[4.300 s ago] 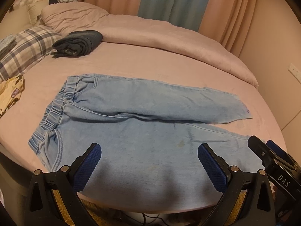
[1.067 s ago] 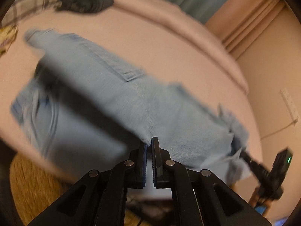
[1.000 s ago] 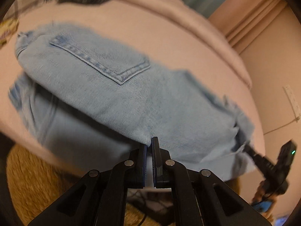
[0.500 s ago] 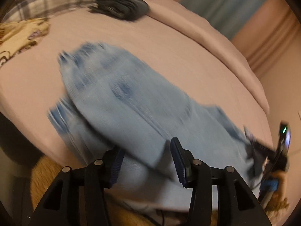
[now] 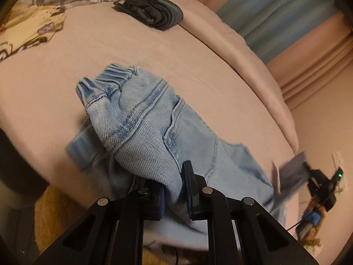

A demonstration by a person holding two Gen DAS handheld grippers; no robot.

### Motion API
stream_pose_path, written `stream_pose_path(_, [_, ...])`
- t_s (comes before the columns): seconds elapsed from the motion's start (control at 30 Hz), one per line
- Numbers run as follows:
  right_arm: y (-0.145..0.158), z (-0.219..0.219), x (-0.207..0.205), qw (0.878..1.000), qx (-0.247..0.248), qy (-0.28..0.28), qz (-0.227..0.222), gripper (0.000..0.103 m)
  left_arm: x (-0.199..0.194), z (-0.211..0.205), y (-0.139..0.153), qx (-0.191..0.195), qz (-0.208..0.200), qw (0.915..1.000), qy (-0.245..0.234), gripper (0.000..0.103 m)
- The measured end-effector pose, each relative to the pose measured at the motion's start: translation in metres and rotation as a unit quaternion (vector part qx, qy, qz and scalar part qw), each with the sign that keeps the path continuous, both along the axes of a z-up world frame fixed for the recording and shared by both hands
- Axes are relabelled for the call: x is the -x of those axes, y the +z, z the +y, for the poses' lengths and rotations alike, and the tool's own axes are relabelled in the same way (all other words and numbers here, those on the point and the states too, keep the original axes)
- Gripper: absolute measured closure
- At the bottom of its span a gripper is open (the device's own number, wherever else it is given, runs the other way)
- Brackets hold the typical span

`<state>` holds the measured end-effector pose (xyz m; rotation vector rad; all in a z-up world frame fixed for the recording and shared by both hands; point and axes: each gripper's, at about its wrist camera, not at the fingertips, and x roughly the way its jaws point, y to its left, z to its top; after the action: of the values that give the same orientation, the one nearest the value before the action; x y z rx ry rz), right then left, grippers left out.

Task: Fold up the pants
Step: 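Fold the leg hem over toward the waistband with the right gripper and release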

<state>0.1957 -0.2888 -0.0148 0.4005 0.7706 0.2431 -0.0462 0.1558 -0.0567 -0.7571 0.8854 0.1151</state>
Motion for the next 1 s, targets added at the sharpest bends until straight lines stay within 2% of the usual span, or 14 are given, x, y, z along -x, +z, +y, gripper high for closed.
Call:
stream_pose_path(0.1, [0.028, -0.046, 0.050, 0.996, -0.045, -0.045, -0.066, 0.092, 0.011, -0.005, -0.014, -0.016, 0.030, 0.9992, -0.020, 0.088])
stream_pose_path(0.17, [0.022, -0.071, 0.085, 0.993, -0.050, -0.079, -0.075, 0.092, 0.013, -0.011, -0.027, -0.030, 0.052, 0.9977, -0.032, 0.088])
stream_pose_path(0.23, [0.000, -0.096, 0.118, 0.991, -0.041, -0.112, -0.054, 0.092, 0.012, -0.015, -0.034, -0.035, 0.061, 0.9971, -0.030, 0.087])
stream_pose_path(0.37, [-0.064, -0.138, 0.160, 0.984, -0.040, -0.169, 0.047, 0.093, -0.007, -0.021, -0.028, -0.062, 0.076, 0.9946, -0.035, 0.087])
stream_pose_path(0.43, [-0.082, -0.144, 0.175, 0.979, -0.027, -0.187, 0.074, 0.095, -0.011, -0.025, -0.027, -0.075, 0.083, 0.9931, -0.036, 0.087])
stream_pose_path(0.57, [-0.097, -0.150, 0.178, 0.975, -0.017, -0.189, 0.112, 0.091, -0.009, -0.030, -0.028, -0.084, 0.085, 0.9922, -0.035, 0.087])
stream_pose_path(0.63, [-0.090, -0.147, 0.179, 0.974, -0.020, -0.191, 0.118, 0.091, -0.009, -0.029, -0.029, -0.081, 0.087, 0.9924, -0.035, 0.087])
stream_pose_path(0.7, [-0.082, -0.150, 0.183, 0.973, -0.019, -0.196, 0.122, 0.084, -0.008, -0.027, -0.030, -0.077, 0.085, 0.9928, -0.033, 0.087])
stream_pose_path(0.77, [-0.069, -0.143, 0.188, 0.971, 0.014, -0.210, 0.113, 0.057, -0.007, -0.025, -0.031, -0.075, 0.086, 0.9929, -0.033, 0.087])
stream_pose_path(0.83, [-0.055, -0.146, 0.187, 0.962, 0.064, -0.244, 0.107, 0.053, -0.007, -0.026, -0.031, -0.078, 0.085, 0.9927, -0.035, 0.087])
stream_pose_path(0.87, [-0.052, -0.152, 0.186, 0.959, 0.072, -0.255, 0.103, 0.052, -0.007, -0.027, -0.031, -0.081, 0.085, 0.9924, -0.036, 0.087])
stream_pose_path(0.93, [-0.047, -0.163, 0.175, 0.964, 0.066, -0.243, 0.090, 0.048, -0.007, -0.026, -0.031, -0.086, 0.086, 0.9919, -0.038, 0.087])
stream_pose_path(1.0, [-0.050, -0.166, 0.150, 0.975, 0.048, -0.200, 0.090, 0.048, -0.006, -0.026, -0.031, -0.086, 0.085, 0.9919, -0.038, 0.087])
